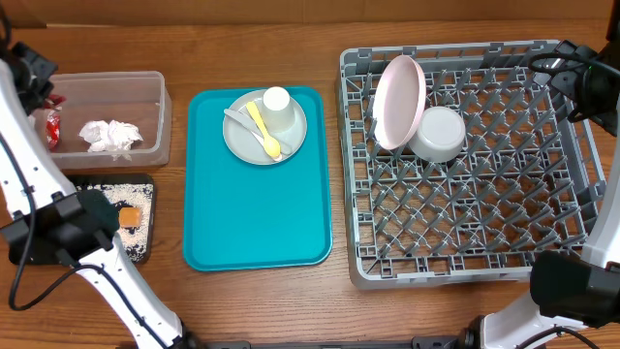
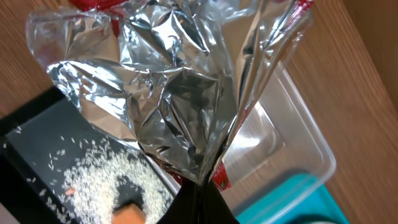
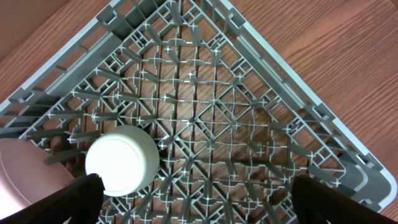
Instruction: Sort waste into correct bins and load items into the dishwasher rack
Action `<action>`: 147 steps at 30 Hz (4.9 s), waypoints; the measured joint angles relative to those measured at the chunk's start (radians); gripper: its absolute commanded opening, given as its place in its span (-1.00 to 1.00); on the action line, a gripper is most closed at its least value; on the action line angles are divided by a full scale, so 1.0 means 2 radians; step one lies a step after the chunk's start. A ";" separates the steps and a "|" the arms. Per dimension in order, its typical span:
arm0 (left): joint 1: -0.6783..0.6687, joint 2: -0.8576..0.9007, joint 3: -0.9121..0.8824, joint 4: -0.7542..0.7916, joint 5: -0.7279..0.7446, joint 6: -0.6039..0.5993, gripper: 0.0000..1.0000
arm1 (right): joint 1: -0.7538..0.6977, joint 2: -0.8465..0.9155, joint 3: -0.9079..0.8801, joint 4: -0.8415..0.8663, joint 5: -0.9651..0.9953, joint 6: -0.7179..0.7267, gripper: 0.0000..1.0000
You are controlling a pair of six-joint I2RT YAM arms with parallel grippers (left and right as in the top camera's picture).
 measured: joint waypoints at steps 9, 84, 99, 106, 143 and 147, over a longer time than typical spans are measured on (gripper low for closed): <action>0.008 0.000 -0.079 0.056 -0.003 -0.006 0.75 | 0.000 0.000 0.000 0.000 0.000 0.000 1.00; 0.124 -0.444 -0.714 0.110 0.028 -0.059 1.00 | 0.000 0.000 -0.001 0.028 0.000 0.000 1.00; 0.124 -0.444 -0.714 0.110 0.028 -0.061 1.00 | 0.008 0.000 -0.001 0.079 -0.273 -0.056 1.00; 0.124 -0.444 -0.714 0.110 0.028 -0.061 0.99 | 0.134 0.000 -0.001 0.125 -0.353 -0.119 1.00; 0.124 -0.444 -0.714 0.110 0.028 -0.061 0.99 | 0.448 0.234 -0.002 0.360 -0.067 -0.082 1.00; 0.124 -0.444 -0.714 0.111 0.028 -0.061 0.99 | 0.447 0.240 -0.002 0.376 -0.044 -0.079 1.00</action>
